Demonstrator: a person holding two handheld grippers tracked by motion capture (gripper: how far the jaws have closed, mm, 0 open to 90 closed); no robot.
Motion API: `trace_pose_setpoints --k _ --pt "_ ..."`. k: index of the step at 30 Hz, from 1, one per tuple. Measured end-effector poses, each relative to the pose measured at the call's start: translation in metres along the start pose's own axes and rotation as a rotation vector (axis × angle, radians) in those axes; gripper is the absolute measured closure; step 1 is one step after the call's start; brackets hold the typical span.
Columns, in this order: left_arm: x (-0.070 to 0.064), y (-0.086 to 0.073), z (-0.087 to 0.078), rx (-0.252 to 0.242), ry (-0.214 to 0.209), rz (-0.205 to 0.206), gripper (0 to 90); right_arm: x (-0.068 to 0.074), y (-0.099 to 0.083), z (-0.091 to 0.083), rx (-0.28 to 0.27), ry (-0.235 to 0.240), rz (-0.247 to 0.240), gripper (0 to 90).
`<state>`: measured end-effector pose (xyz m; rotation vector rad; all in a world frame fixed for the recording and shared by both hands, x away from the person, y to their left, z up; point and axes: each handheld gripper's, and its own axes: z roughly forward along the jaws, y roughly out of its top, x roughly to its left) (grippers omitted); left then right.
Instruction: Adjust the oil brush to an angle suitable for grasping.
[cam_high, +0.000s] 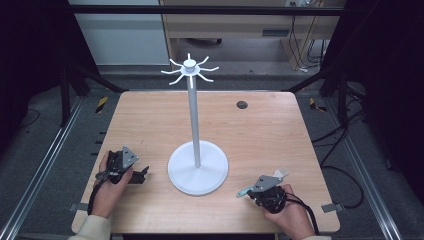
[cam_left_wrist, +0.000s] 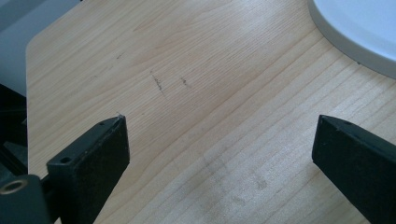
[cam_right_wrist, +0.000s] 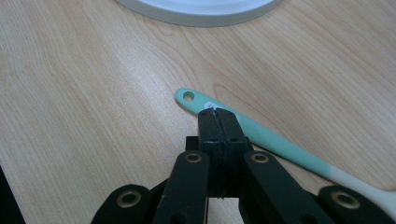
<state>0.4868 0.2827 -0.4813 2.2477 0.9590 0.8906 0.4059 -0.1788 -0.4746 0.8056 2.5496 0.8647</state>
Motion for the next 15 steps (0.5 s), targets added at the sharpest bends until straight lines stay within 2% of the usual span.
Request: trace_pose_setpoints --k 7,15 --pt "-0.001 0.000 0.000 -0.001 0.000 -0.001 3.5 0.000 0.006 0.011 0.035 0.001 -0.048 90.0" --pt "-0.001 0.000 0.000 -0.002 -0.002 -0.002 3.5 0.000 0.007 0.019 0.061 0.001 -0.064 90.0"
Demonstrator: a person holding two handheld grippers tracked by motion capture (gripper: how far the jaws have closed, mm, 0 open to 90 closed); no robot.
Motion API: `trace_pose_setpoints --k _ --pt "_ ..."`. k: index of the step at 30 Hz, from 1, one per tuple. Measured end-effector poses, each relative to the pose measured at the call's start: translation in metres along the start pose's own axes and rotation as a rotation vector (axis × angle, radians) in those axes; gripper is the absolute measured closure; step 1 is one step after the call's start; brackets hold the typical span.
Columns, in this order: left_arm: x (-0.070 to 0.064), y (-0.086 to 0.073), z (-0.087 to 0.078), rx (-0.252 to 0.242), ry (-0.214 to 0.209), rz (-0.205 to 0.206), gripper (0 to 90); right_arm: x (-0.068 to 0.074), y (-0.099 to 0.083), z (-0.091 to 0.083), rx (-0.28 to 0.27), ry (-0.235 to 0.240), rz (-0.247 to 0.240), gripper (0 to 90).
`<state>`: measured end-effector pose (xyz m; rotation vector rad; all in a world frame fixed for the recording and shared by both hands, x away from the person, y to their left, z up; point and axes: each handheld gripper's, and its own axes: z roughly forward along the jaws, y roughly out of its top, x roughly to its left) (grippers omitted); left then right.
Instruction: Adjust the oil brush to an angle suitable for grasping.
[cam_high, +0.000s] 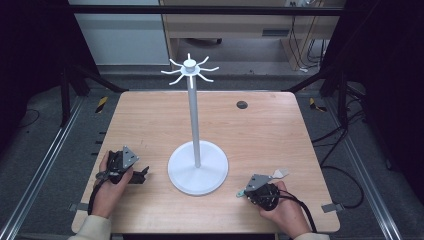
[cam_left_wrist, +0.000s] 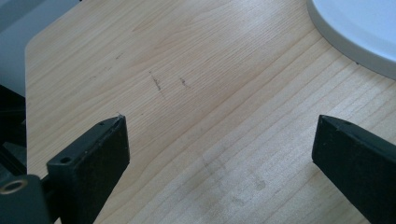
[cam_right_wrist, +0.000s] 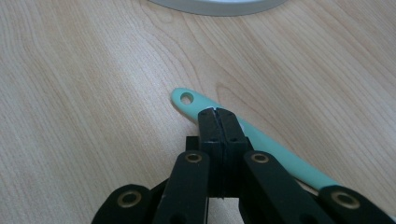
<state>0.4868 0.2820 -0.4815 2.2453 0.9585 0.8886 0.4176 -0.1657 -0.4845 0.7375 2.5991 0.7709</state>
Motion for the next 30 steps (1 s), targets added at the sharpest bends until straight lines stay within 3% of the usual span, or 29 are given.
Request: trace_pose_setpoints --k 22,30 --pt "0.000 0.000 0.000 -0.001 0.004 0.001 3.5 -0.007 0.004 0.007 0.003 -0.015 -0.006 90.0" --pt "0.000 0.000 0.000 -0.002 0.004 -0.001 3.5 -0.020 0.012 0.016 -0.004 -0.033 0.012 90.0"
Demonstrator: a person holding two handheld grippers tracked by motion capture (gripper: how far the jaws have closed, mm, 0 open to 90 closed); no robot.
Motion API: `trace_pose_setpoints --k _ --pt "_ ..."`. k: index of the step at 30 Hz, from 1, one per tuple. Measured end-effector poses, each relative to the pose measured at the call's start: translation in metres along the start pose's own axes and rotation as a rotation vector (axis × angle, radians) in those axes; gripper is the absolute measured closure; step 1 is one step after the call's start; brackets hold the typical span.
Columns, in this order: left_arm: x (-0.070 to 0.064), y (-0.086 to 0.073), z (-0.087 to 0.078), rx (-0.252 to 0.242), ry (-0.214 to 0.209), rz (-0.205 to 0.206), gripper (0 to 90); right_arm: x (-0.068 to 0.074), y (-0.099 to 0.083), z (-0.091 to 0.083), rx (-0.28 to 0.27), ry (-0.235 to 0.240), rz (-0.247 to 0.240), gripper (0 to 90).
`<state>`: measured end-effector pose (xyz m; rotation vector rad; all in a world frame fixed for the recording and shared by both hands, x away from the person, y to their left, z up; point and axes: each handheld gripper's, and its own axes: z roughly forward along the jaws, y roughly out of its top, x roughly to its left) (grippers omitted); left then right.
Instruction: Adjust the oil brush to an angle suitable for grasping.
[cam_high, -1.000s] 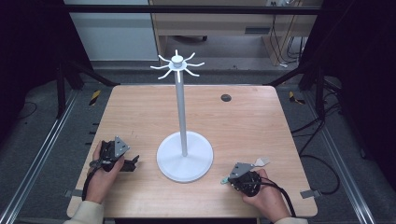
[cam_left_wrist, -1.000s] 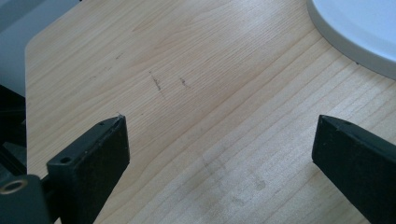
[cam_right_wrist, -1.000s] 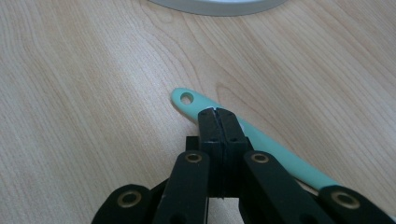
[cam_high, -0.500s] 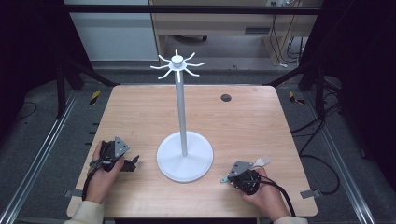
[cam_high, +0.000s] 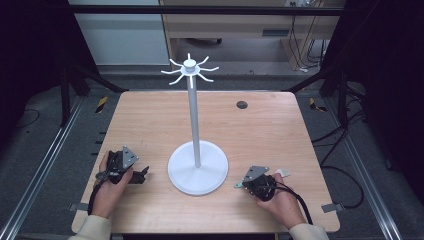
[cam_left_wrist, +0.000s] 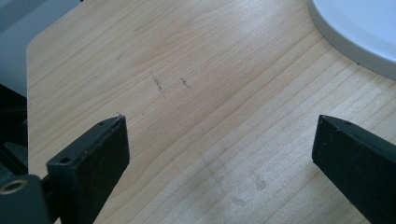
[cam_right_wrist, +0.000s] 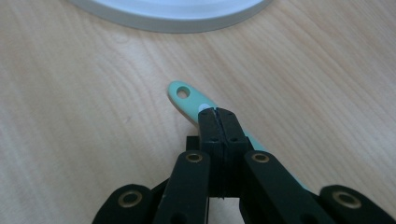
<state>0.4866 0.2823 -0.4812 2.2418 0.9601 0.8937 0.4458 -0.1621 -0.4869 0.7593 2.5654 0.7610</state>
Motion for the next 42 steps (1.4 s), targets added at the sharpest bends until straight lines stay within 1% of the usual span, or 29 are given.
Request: trace_pose_setpoints --k 1,3,6,9,11,14,16,17,18,21,23,24,29,30,32,34,35,38,39,41,42 --pt "0.000 0.000 0.000 0.000 0.000 0.000 3.5 -0.001 0.001 0.000 0.011 -0.009 0.003 90.0" --pt "0.000 0.000 0.000 0.001 0.000 0.000 3.5 -0.007 0.004 0.004 0.004 -0.015 0.007 90.0" --pt "0.000 0.000 0.000 0.000 0.000 0.000 3.5 -0.011 0.007 0.007 0.007 -0.024 0.006 90.0" --pt "0.000 0.000 0.000 0.000 0.001 -0.001 3.5 -0.018 0.010 0.011 0.007 -0.041 0.019 90.0" --pt "0.000 0.000 0.000 0.000 0.001 0.000 3.5 -0.023 0.011 0.013 0.001 -0.039 0.038 90.0" --pt "0.001 0.000 0.000 0.002 -0.002 -0.001 3.5 -0.030 0.012 0.016 -0.001 -0.041 0.050 90.0" --pt "0.001 0.000 0.000 0.002 -0.002 -0.001 3.5 -0.032 0.013 0.017 0.001 -0.046 0.048 90.0" --pt "0.001 0.000 0.000 0.001 -0.002 -0.002 3.5 -0.037 0.014 0.019 -0.005 -0.048 0.065 90.0" --pt "0.001 0.000 -0.001 0.001 -0.001 -0.002 3.5 -0.037 0.014 0.019 -0.005 -0.048 0.065 90.0" --pt "0.001 0.000 -0.001 0.001 -0.001 -0.002 3.5 -0.044 0.016 0.022 0.001 -0.054 0.077 90.0" --pt "0.001 -0.001 -0.001 0.002 0.000 -0.003 3.5 -0.047 0.017 0.023 0.002 -0.062 0.085 90.0" --pt "0.002 -0.001 -0.001 0.002 0.000 -0.003 3.5 -0.048 0.017 0.024 -0.006 -0.052 0.096 90.0" --pt "0.001 0.000 -0.001 0.003 0.000 0.001 3.5 -0.052 0.016 0.024 -0.006 -0.051 0.109 90.0" --pt "0.001 0.000 -0.001 0.003 0.000 0.001 3.5 -0.052 0.017 0.022 -0.010 -0.056 0.113 90.0" --pt "0.001 -0.001 -0.001 -0.001 0.002 -0.002 3.5 -0.054 0.018 0.015 -0.037 -0.048 0.127 90.0" --pt "0.001 -0.001 -0.001 0.001 0.002 -0.001 3.5 -0.056 0.019 0.008 -0.039 -0.060 0.119 90.0" --pt "0.001 -0.001 -0.001 0.002 0.002 -0.001 3.5 -0.056 0.019 0.008 -0.039 -0.060 0.119 90.0" --pt "0.001 -0.001 -0.001 0.001 0.003 -0.002 3.5 -0.060 0.020 -0.003 -0.050 -0.062 0.124 85.7" --pt "0.002 -0.001 -0.001 -0.001 0.005 -0.004 3.5 -0.063 0.021 -0.009 -0.054 -0.061 0.119 82.3" --pt "0.002 -0.001 -0.001 0.000 0.005 -0.005 3.5 -0.065 0.021 -0.015 -0.047 -0.073 0.111 79.2" --pt "0.002 -0.001 -0.001 0.000 0.005 -0.005 3.5 -0.066 0.021 -0.018 -0.047 -0.075 0.116 76.9"
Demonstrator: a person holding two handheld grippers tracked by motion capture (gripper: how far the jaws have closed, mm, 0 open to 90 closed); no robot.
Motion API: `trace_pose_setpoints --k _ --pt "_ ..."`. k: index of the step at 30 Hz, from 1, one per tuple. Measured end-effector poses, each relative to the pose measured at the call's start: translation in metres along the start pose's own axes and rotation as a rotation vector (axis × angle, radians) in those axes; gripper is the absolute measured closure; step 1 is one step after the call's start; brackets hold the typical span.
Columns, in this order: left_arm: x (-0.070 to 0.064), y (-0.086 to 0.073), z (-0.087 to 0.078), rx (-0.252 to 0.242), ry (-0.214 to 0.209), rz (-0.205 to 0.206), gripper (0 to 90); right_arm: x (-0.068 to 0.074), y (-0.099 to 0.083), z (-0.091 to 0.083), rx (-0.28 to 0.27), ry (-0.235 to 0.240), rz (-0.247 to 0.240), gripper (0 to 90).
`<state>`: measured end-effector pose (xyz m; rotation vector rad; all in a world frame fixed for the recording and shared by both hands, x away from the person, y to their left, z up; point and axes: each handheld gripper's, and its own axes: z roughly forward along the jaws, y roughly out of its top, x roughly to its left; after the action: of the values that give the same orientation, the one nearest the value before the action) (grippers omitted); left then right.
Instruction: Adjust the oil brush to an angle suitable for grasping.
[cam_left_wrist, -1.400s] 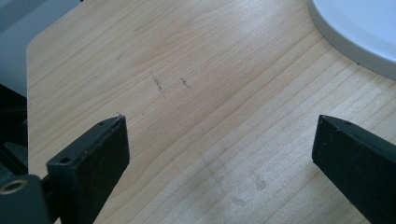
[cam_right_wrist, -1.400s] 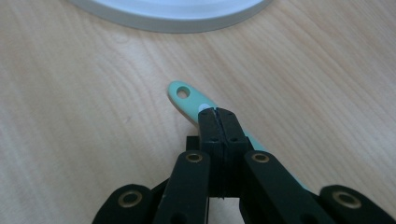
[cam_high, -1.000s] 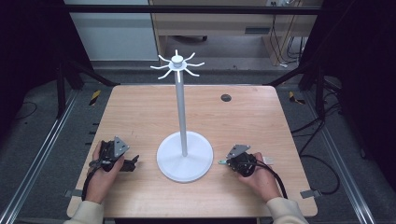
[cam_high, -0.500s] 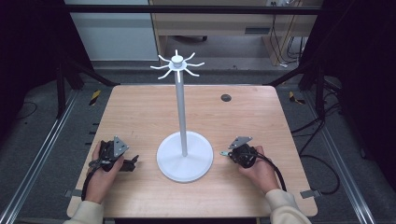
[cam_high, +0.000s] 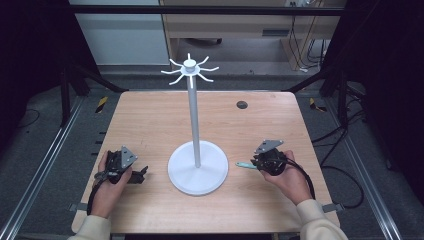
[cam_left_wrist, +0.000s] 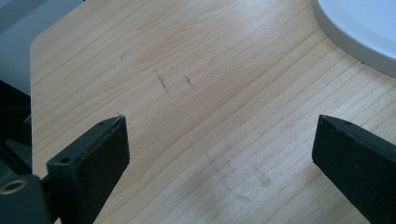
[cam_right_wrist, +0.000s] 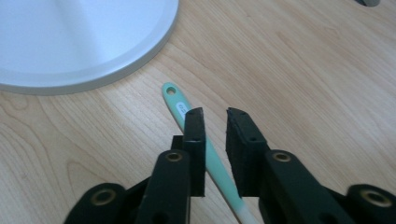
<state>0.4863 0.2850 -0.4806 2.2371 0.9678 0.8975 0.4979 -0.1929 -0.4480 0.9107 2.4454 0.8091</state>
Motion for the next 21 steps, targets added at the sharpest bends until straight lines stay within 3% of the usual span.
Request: trace_pose_setpoints --k 4,10,21 --pt "-0.001 0.000 0.000 0.002 -0.001 0.002 3.5 -0.006 0.000 -0.006 -0.002 -0.002 0.006 70.6" --pt "0.000 -0.001 0.000 0.001 0.001 -0.003 3.5 -0.018 0.003 -0.016 0.061 0.010 -0.015 48.9" --pt "0.000 0.000 0.001 0.002 -0.001 0.000 3.5 -0.034 0.002 -0.022 0.182 0.013 -0.087 47.7"
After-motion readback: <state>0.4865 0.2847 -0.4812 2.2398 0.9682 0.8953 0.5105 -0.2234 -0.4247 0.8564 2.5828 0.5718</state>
